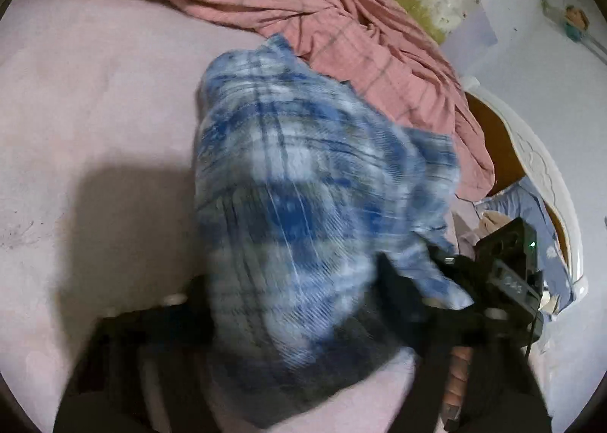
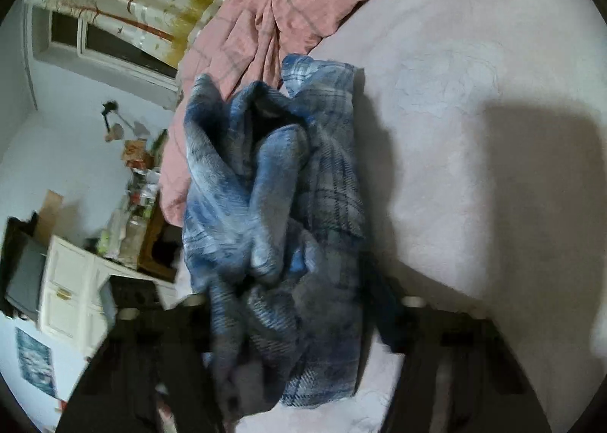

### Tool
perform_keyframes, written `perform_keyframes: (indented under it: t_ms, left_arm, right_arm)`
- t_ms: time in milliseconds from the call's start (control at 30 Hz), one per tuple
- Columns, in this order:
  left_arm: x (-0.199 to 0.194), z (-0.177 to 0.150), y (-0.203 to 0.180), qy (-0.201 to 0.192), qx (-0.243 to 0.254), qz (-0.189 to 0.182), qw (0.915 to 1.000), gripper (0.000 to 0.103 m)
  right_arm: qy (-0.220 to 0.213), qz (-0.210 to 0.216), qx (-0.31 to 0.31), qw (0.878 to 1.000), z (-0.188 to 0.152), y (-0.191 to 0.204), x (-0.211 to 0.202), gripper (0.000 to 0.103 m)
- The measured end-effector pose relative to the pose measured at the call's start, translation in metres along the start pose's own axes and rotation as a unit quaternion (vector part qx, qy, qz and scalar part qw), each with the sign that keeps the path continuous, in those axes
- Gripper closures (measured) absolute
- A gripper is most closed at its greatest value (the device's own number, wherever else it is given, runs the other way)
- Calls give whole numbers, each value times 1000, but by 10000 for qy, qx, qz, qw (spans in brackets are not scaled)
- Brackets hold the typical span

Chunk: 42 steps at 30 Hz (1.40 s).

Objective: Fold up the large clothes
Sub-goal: 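Lift the folded shirt with both grippers and carry it toward the clothes stack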

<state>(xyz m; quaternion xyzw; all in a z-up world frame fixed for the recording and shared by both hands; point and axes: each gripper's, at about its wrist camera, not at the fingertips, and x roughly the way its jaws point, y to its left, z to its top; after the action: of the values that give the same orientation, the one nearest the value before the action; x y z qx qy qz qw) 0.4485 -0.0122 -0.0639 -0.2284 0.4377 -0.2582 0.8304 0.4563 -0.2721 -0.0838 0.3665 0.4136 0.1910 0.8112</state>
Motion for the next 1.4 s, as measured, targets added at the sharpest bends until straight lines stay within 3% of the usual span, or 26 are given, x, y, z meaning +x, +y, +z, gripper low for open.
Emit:
perform_keyframes:
  t_ms: [100,167,300,467,667,800,1000,1133,1267,1400]
  left_arm:
    - [-16,-4,-26,-422,662,318,9964,68]
    - [-22,-8,-38,-651,897,377,9931,69]
    - [-45,-8,-51,-906,921,-83,9916,69]
    - [-83,-14,-115,-1388,1553,-139,9780,70]
    - [-116,-33,-231,-1675,2283,-661,9568,69]
    - [-113,-45,-320,-1720,2751,-1007,9405,68]
    - [-58,-50,-434,-1478,3128,-1684,9230,68]
    - [-2,-62,-487,-1171,3233,-1919,9192,67]
    - [64,-77,-499,-815,3206,-1875,9249,66]
    - [161,-83,-496,3,3152,-1730,9331,59]
  right_arm:
    - [-332,-592,-878,9938,-7,37,-11,67]
    - [-560,-864,-1267,9866,-12,56,-20,68]
    - [-930,-778,-1518,9809,-12,75,-57,68]
    - [-1407,-552,-1550,9763,-19,99,-125,68]
    - [-2094,-822,-1890,9559,-27,126,-263,68]
    - [-2645,-1216,-1937,9369,-29,123,-367,67]
    - [-3318,-1929,-1590,9096,-12,80,-488,67]
    - [-3513,-2417,-1296,8952,6,36,-530,67]
    - [-3574,-2758,-901,8877,28,-25,-526,67]
    - [-3574,-3276,-360,8739,38,-106,-500,66]
